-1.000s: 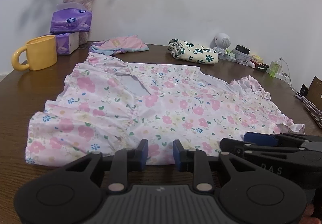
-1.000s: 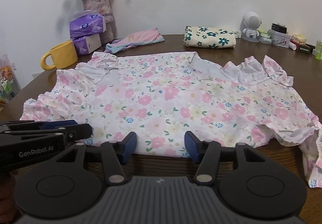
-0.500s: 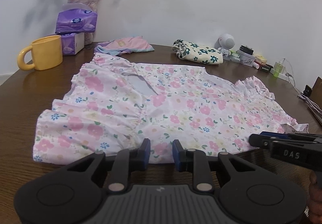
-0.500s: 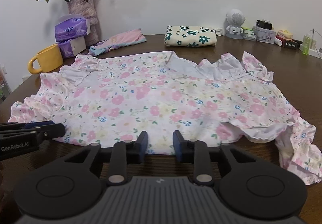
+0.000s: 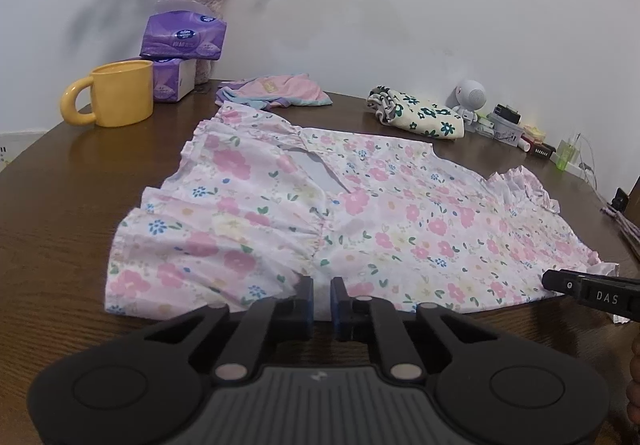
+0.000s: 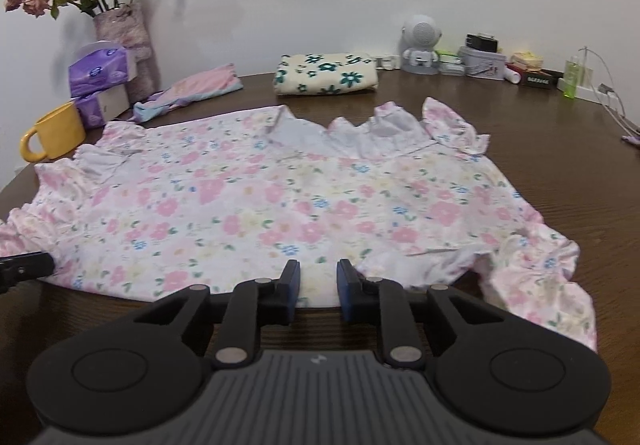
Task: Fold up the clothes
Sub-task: 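Move the left gripper to the dress hem and pinch it closed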
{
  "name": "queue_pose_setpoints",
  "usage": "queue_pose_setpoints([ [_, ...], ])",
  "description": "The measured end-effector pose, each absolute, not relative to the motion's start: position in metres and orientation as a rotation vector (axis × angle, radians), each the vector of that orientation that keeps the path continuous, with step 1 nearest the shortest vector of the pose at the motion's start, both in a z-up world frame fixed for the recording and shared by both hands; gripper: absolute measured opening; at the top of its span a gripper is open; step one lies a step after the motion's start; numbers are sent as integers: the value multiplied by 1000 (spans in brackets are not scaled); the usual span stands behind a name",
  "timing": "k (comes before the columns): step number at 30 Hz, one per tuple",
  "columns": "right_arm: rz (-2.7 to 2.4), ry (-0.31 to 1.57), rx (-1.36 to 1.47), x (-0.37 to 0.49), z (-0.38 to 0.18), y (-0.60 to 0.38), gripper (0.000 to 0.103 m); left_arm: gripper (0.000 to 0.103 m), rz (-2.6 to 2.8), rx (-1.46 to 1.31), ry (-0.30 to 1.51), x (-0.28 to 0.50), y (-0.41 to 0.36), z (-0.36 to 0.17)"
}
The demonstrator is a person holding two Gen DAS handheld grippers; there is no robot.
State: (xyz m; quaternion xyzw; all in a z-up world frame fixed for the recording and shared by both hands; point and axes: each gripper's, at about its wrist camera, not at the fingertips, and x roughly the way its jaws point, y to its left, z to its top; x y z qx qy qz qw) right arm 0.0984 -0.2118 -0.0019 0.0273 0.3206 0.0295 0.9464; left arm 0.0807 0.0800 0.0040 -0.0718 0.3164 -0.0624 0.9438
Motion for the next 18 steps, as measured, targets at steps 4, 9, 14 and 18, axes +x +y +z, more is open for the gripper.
queue_pose_setpoints([
  [4,58,645,29,98,-3,-209,19,10,-64,-130,633,77,90,6],
  [9,57,639,23,97,-3,-208,19,10,3,-169,637,74,116,4],
  [14,56,638,22,96,-4,-207,20,10,36,-188,633,70,132,4],
  [18,55,639,21,96,-4,-207,20,9,58,-183,629,68,137,4],
])
